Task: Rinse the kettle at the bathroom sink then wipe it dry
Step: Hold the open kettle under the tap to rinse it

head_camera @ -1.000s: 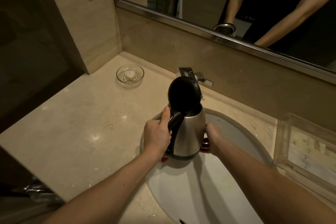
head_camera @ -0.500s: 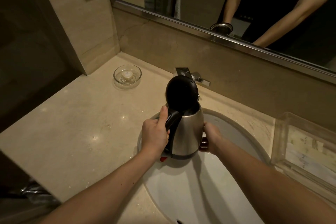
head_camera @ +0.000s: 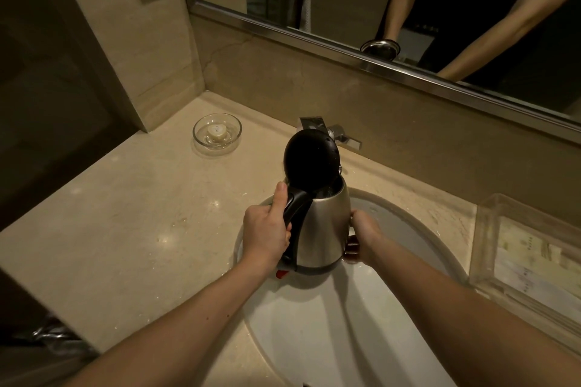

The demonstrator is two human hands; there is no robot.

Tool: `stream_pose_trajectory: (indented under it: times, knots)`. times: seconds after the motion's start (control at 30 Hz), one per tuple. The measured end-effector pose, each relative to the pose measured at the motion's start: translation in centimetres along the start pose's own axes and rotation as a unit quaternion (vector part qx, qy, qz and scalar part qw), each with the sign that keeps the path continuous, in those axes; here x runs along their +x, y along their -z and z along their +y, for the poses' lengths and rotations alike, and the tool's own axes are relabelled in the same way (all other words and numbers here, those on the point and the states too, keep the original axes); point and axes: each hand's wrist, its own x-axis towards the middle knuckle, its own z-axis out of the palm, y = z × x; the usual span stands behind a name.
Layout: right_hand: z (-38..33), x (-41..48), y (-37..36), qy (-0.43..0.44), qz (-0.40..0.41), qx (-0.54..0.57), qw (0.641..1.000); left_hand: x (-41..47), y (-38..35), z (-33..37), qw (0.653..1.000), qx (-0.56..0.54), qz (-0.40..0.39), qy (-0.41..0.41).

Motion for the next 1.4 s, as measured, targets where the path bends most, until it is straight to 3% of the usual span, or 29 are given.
stream_pose_trajectory:
  times: [1.4]
  knots:
    - [-0.8,1.3,-0.4,-0.013,-0.007,0.012,1.000,0.8,0.0,0.2,1.000,-0.027,0.002,-0.003]
